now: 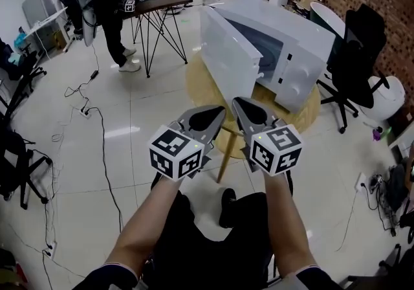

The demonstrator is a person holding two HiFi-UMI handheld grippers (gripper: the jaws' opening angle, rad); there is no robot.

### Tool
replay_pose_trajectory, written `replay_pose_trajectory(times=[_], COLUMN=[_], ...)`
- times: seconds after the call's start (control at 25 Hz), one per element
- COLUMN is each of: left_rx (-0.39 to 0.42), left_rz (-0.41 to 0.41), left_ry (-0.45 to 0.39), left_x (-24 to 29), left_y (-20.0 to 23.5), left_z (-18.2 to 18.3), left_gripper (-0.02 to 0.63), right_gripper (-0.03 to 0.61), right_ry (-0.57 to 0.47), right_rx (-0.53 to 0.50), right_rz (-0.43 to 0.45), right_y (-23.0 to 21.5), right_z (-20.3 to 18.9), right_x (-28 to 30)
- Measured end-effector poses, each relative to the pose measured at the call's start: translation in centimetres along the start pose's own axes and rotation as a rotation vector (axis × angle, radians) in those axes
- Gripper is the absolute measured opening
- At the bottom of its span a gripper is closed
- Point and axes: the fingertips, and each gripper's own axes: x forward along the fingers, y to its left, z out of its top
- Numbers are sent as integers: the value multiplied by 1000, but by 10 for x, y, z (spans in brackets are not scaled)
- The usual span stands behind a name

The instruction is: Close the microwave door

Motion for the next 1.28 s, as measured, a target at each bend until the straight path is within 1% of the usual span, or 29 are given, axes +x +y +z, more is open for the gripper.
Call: replay_pose_trajectory(times=[0.16,0.44,1.0,1.28], left_rx=[-10,-33,-59,-59], left_rz=[4,-6,-50,-64], left_ry=[-3,1,13,15], left_x=[9,15,36,44], left_y=[14,25,20,18], left_z=[-2,-11,-22,-26], left_gripper=[3,3,3,3], right_gripper=[1,1,1,1], right_ry=[12,23,62,75], right_rx=[-3,-8,-4,0], right_rz=[-6,-47,-238,-312], right_y=[-8,-24,-99,-131], right_z=[-3,-9,-12,-16], right_x=[13,16,6,4])
